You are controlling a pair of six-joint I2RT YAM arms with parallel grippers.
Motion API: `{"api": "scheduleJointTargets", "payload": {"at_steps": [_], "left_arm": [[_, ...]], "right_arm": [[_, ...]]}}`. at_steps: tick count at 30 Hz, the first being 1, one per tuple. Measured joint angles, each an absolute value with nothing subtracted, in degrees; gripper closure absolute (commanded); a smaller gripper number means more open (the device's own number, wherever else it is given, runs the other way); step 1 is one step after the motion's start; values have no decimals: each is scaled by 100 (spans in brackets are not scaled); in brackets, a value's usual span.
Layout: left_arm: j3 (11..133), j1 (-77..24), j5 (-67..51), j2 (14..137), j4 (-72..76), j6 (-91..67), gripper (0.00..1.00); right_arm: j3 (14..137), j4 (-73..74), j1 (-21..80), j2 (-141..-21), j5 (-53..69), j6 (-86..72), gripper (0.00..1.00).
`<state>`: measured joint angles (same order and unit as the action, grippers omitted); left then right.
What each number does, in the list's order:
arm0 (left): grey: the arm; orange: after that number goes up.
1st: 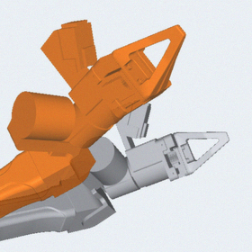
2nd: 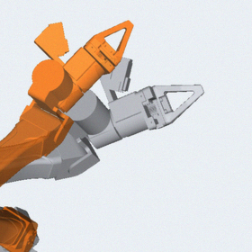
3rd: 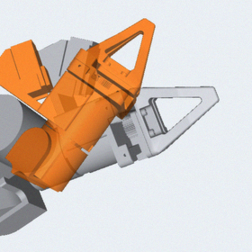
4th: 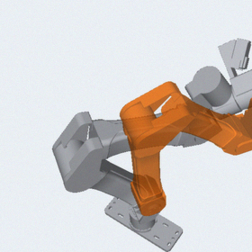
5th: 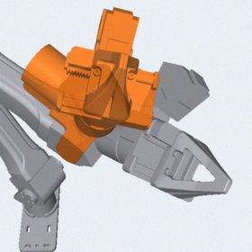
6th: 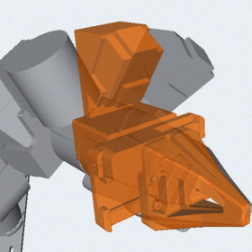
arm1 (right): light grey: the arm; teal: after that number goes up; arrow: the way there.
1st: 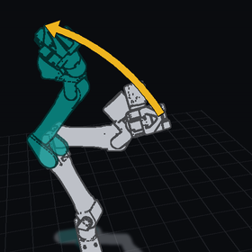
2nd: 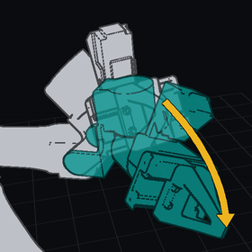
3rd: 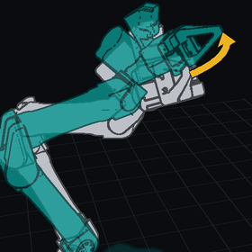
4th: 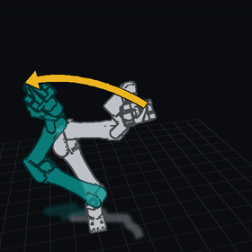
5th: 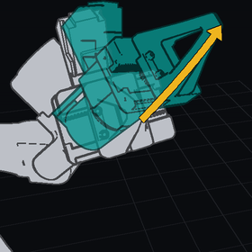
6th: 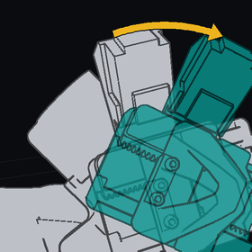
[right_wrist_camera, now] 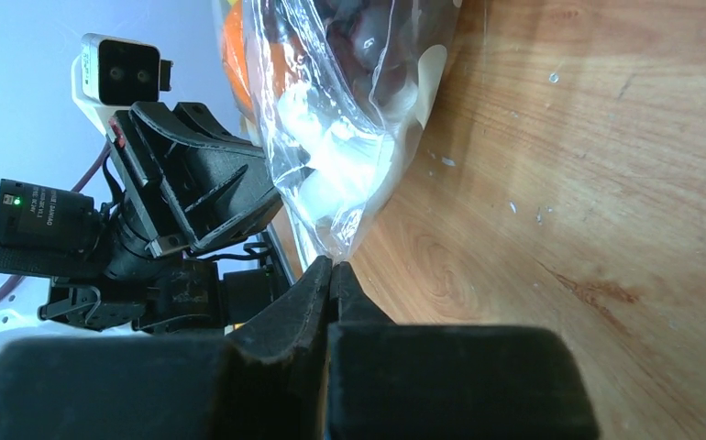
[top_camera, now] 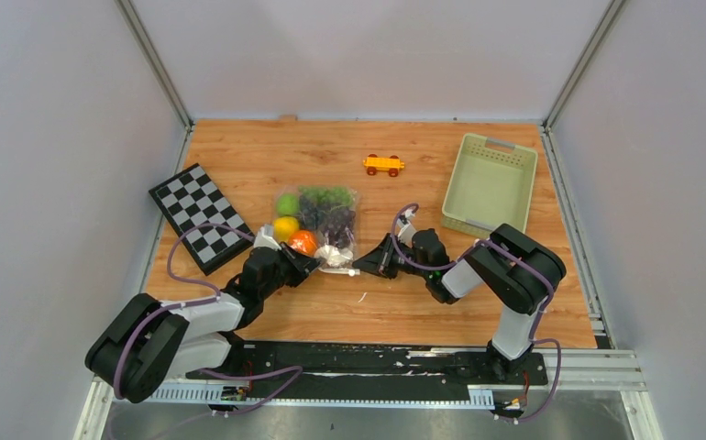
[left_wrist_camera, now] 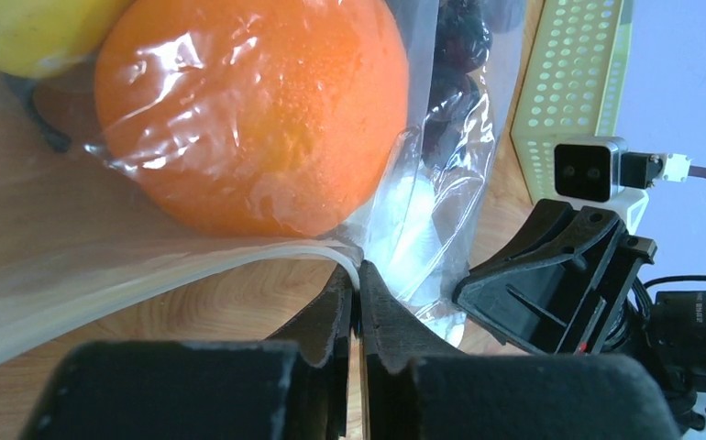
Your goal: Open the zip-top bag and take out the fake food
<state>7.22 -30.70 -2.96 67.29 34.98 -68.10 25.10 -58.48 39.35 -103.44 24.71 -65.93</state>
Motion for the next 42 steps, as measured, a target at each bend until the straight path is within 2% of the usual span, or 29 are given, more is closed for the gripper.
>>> {"api": "scheduleJointTargets", "payload": {"at_steps": [3,4,8,11,16,28,33,37,42], "left_arm": [[722,-3072,-318,6654,3422,-6845,59],[722,-3079,-344,6604,3393,-6860,55],[722,-3142,-445,6233,3168,-6956,44],[720,-3229,-421,5854,2930,-7004,40],[722,-3402,-375,5452,2659,-7091,39],[720,-4012,-408,5677,2978,-7994,38],[722,-4136,-97,5116,2663,-8281,37],[722,-4241,193,4904,2453,-8396,42],[722,-4394,397,5299,2582,-8724,44]], "right_arm": [[2515,-5900,3935,-10353,2499,-6595,100],[2521,-5913,3935,-10353,2508,-6595,100],[2598,-5940,3951,-10353,2528,-6598,100],[2705,-5935,3970,-10353,2552,-6598,100],[2893,-5922,3972,-10350,2569,-6637,100],[3135,-5614,4077,-10313,2611,-6761,100],[3131,-5188,4104,-9996,2556,-6619,100],[3131,-4897,4136,-9745,2440,-6471,100],[3131,-4678,4217,-9642,2307,-6353,100]]}}
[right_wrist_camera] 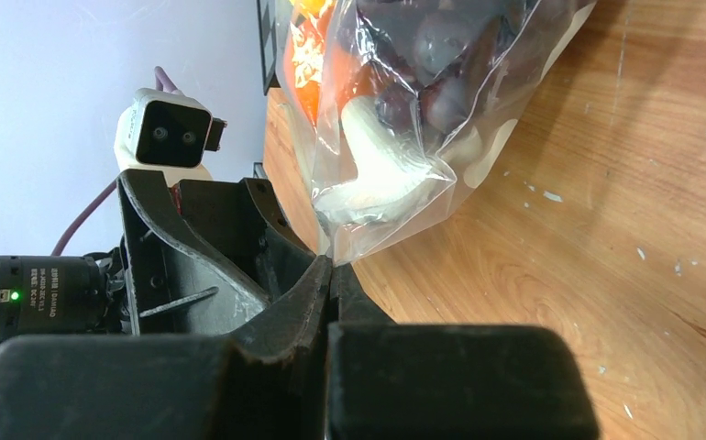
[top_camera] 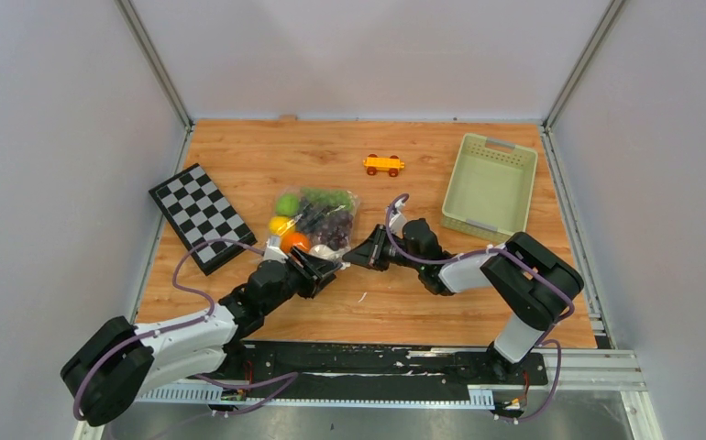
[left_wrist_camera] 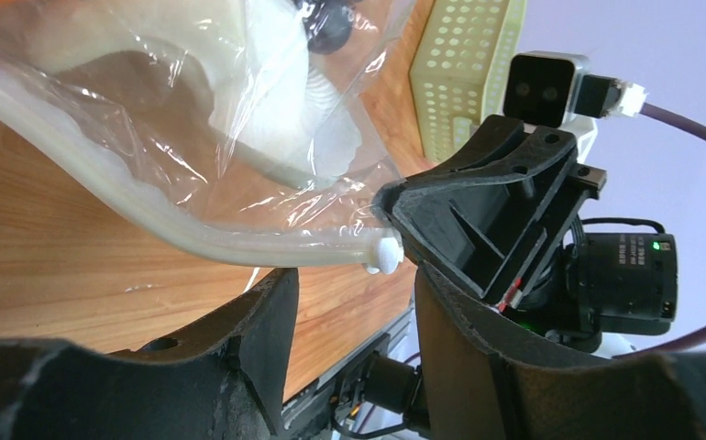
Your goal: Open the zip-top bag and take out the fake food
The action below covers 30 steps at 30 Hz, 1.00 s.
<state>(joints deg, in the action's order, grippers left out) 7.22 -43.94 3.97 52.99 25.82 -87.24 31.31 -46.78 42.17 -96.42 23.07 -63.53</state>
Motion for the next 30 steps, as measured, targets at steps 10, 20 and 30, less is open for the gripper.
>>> {"api": "scheduleJointTargets", "payload": {"at_steps": [10,20,30], "left_arm": [[735,-4720,703,6012,3197,-9072,58],[770,-4838,1007,6239,3669,-9253,71],[777,-4866,1194,6248,3736,-9319,100]], "right_arm": [[3131,-4593,4270,-9642,2255,-6305,100],[3131,-4595,4274,-9642,2241,-6294,100],[3131,-4600,4274,-9640,2193,-6270,100]]}}
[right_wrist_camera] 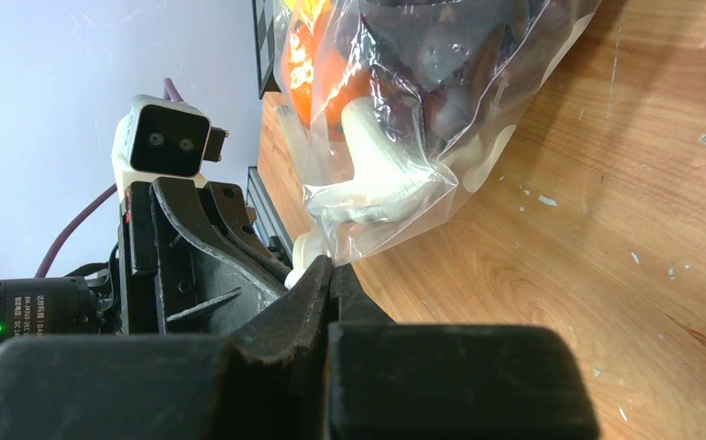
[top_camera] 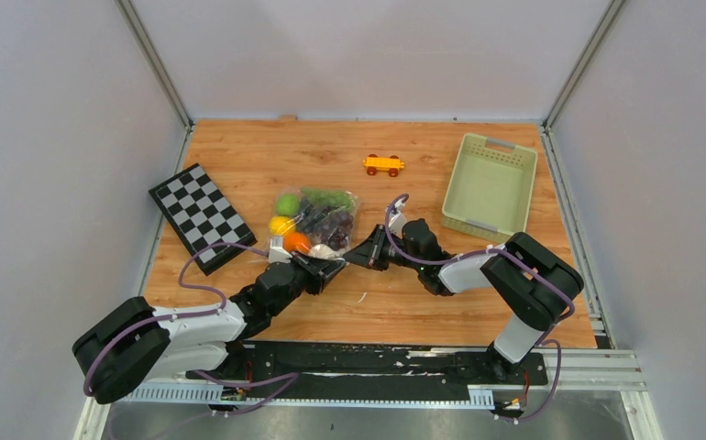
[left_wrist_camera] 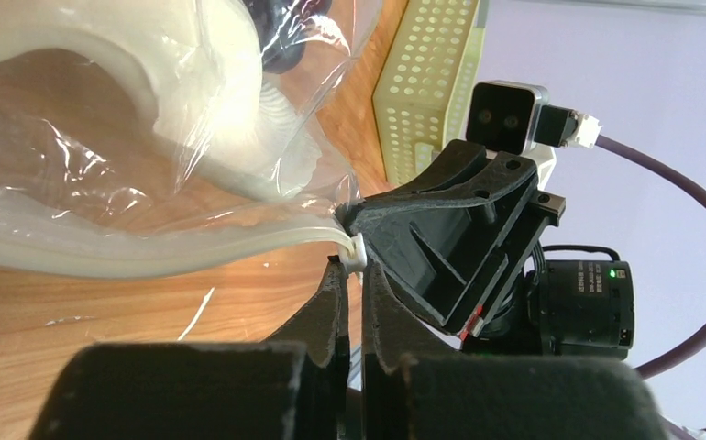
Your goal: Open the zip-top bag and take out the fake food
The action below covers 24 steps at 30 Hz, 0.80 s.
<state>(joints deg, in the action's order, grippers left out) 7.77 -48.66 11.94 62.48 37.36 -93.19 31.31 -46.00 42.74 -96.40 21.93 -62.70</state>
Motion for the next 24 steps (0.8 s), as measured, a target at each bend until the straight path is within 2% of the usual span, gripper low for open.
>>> {"api": "scheduleJointTargets", "payload": {"at_steps": [11,24], "left_arm": [[624,-4880,1267,6114,3817,-9437,100],[325,-4906,2010,4838,2812,-9487,100]], "right_arm": [[3055,-4303,4274,-9319,2102,-6016,100],[2674,-3586,4117,-8300,1850,-5535,100]]}}
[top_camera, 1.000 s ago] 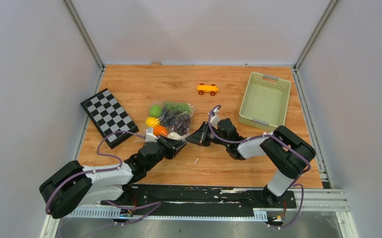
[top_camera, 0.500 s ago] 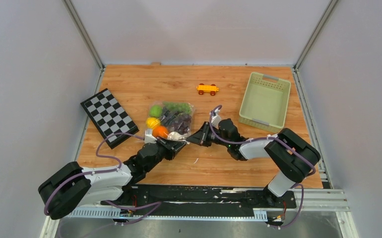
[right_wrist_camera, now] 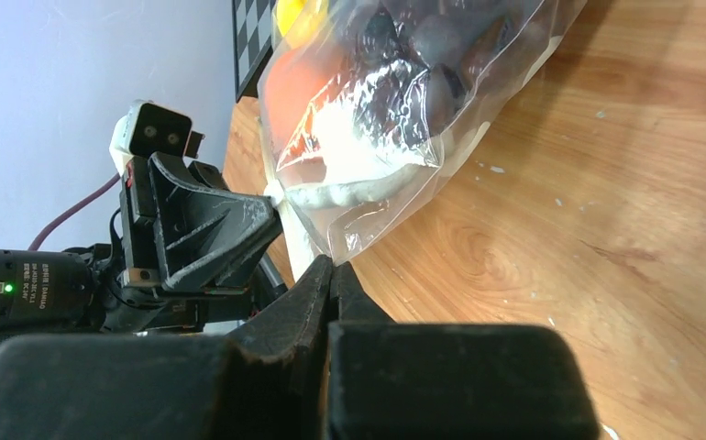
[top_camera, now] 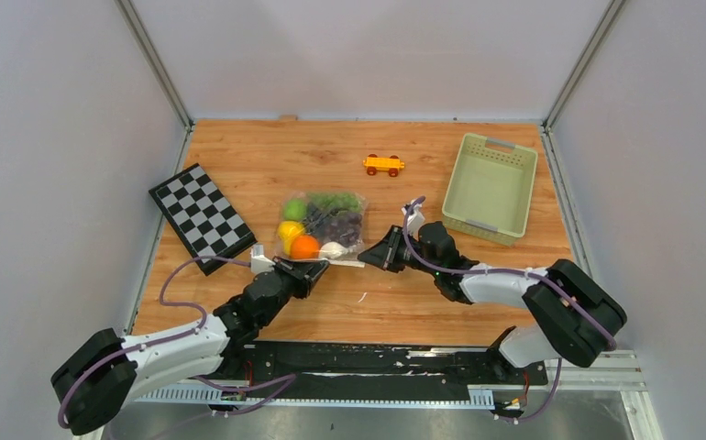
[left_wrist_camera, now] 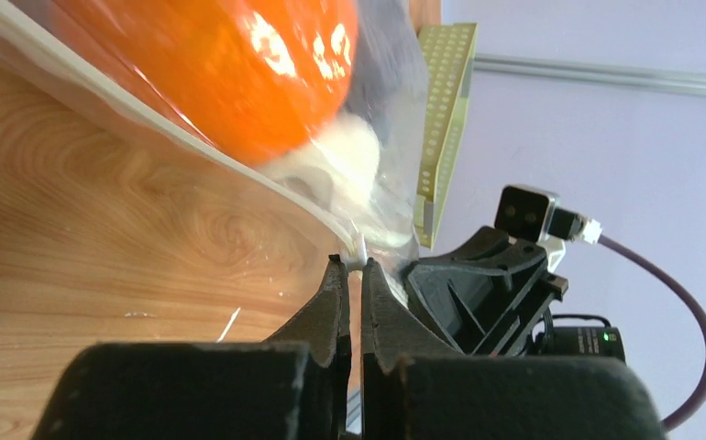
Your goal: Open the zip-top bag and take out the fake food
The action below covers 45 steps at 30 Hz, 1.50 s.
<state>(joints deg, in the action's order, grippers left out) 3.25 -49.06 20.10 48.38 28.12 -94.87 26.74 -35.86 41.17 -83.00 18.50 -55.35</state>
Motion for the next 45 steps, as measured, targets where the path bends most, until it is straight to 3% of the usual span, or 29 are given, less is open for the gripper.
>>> {"api": "scheduleJointTargets", "payload": {"at_steps": [21,26,28,33,35,41,45], "left_arm": [[292,-4823,3055,3514,952,-9242,100],[272,-4720,3133,3190,495,-9229,93],[272,-4670,3103,3000,305,-9229,87],[274,-4532,3151,2613,-231,-9052,47],[285,-4421,3288,2512,-572,-8818,35],[1011,-4362,3400,2661,-1236,-7290,24],[1968,-4351,3151,3315,-1153,-5653,8]], "right_arm": [[2429,-954,3275,-5739,567,-4313,100],[2418,-768,3164,-5669,558,-4257,100],[2418,-729,3164,-5669,613,-4248,100],[2418,-703,3155,-5675,709,-4160,100],[2427,-646,3096,-5697,696,-4064,100],[2630,-432,3061,-5811,814,-3771,100],[2936,-204,3061,-5959,939,-3535,100]]}}
